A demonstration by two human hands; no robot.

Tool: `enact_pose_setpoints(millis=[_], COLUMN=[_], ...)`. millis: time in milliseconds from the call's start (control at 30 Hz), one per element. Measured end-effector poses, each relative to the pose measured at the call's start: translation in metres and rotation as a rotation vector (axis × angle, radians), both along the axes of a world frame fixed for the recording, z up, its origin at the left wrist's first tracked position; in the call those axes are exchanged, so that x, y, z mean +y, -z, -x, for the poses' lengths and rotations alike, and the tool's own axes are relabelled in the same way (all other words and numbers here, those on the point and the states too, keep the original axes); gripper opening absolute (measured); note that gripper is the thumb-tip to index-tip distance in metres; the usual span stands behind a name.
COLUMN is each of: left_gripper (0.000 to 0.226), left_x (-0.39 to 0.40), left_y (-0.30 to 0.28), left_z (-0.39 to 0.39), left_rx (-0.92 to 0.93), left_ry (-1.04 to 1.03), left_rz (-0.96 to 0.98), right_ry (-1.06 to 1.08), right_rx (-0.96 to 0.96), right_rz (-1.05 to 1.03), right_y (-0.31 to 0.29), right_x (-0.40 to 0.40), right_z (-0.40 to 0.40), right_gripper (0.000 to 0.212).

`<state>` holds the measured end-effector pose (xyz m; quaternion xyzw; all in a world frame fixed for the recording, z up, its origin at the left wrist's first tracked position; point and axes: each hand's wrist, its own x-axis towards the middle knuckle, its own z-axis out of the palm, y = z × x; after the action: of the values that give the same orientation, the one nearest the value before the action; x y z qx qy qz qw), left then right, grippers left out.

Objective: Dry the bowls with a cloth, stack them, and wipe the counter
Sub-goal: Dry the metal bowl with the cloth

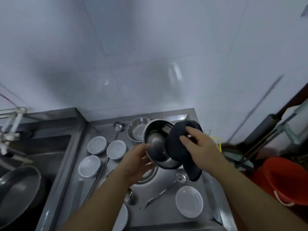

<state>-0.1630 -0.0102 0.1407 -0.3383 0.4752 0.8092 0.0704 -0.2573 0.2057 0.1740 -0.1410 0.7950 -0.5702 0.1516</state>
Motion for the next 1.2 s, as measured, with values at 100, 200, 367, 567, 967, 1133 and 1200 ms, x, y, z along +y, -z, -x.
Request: enact_pose_setpoints(millis=[100, 200, 367, 567, 967, 1133, 1200], left_gripper=[0.056, 0.048, 0.043, 0.028, 0.037, 0.049, 0.06], left_x=[0.012, 0.022, 0.023, 0.004, -0.081, -0.115, -0.125], left_y=[-0.028, -0.05, -0.066, -0.077, -0.108, -0.091, -0.087], left_z=[-0.026, -0.046, -0.07, -0.084, -0.106, -0.132, -0.142], left_rx=[0.074, 0.167, 0.242, 0.336, 0.536, 0.537, 0.53], left_ry=[0.046, 0.083, 0.165, 0.089, 0.013, 0.119, 0.174], left_rz=[-0.017, -0.051, -0.071, -0.019, 0.141, 0.074, 0.076], right_ry=[-0.148, -0.327, -0.66, -0.502, -0.202, -0.247, -0.288], right_rx=[0.18, 0.306, 0.652, 0.816, 0.28, 0.067, 0.052], right_rz=[-0.1, -0.171, -0.405, -0.514, -0.572, -0.208, -0.106], right_y=[-0.013, -0.026, -0.046, -0.062, -0.088, -0.085, -0.081], right_x=[-0.005, -0.013, -0.021, -0.054, -0.162, -0.175, -0.181], right_z=[-0.013, -0.029, -0.045, -0.047, -0.117, -0.162, -0.174], right_gripper=[0.031, 0.023, 0.043, 0.042, 0.026, 0.016, 0.019])
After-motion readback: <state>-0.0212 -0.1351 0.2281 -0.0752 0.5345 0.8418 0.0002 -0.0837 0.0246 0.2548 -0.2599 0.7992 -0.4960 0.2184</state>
